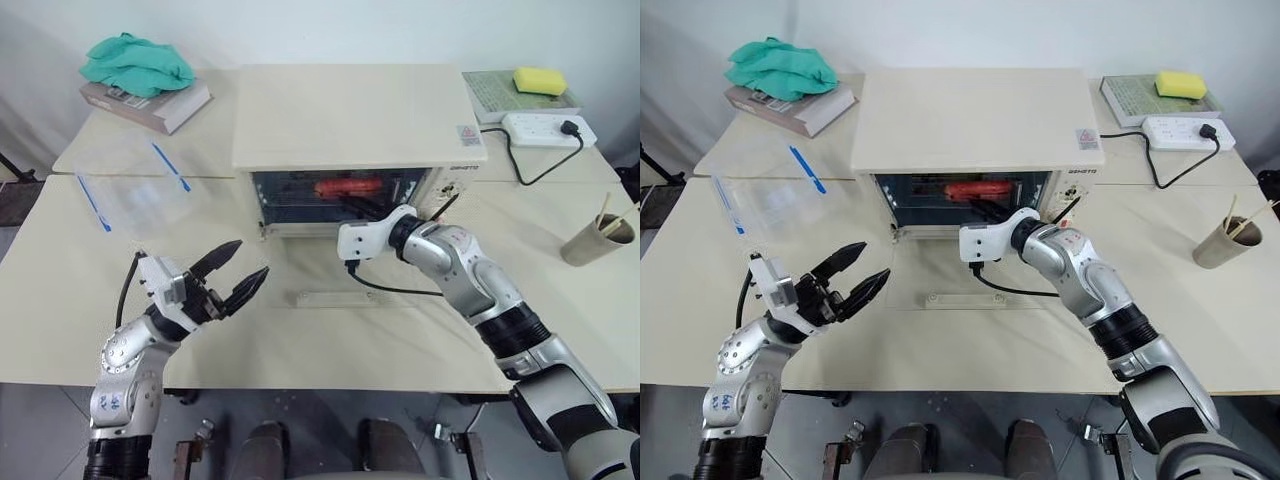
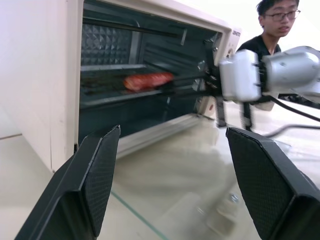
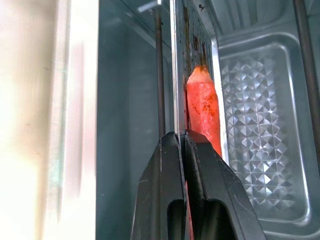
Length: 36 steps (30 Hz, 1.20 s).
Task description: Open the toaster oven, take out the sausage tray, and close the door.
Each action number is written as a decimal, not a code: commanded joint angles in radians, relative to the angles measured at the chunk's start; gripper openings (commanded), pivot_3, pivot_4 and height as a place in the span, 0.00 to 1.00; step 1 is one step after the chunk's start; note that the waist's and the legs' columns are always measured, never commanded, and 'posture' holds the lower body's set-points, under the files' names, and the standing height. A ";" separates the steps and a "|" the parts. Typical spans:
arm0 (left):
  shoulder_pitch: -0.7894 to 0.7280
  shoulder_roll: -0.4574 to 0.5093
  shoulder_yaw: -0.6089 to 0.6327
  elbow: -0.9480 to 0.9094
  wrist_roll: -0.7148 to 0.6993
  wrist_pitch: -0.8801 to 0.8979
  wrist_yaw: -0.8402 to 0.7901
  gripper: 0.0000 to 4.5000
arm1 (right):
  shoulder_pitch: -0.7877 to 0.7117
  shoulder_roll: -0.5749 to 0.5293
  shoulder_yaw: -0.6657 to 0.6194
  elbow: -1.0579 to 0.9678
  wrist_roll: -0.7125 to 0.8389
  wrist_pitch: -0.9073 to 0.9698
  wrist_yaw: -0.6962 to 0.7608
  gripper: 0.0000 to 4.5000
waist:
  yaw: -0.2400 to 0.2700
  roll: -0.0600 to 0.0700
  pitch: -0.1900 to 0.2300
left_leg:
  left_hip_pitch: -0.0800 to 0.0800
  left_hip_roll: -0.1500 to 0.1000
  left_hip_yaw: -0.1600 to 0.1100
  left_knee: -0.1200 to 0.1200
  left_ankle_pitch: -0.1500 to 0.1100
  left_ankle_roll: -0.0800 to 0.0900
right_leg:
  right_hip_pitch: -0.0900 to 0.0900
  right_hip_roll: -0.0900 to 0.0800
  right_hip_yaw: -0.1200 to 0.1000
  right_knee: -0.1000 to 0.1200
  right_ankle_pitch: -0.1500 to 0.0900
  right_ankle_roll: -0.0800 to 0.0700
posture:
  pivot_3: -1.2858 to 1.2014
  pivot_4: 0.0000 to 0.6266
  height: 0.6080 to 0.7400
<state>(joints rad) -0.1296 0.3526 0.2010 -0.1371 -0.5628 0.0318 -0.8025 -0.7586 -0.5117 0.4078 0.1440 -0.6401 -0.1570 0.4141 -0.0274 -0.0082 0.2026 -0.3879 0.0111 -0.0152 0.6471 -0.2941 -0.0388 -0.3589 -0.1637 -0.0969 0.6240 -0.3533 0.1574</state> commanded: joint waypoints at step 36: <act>-0.182 0.177 0.132 -0.024 -0.738 0.985 0.351 0.80 | 0.560 -0.239 -0.273 -0.578 0.157 -0.194 0.125 0.01 | 0.047 0.000 0.000 | 0.001 0.000 -0.001 0.003 0.000 0.000 | 0.002 0.000 0.000 0.002 0.000 0.000 | 0.52 0.24 1.00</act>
<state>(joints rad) -0.2886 0.5264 0.3025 -0.1705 -1.1911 0.9491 -0.5131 -0.1949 -0.7367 0.1533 -0.4052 -0.5162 -0.3184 0.5353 0.0192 -0.0087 0.2026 -0.3869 0.0112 -0.0160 0.6497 -0.2941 -0.0389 -0.3572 -0.1639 -0.0970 0.6259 -0.3530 0.1570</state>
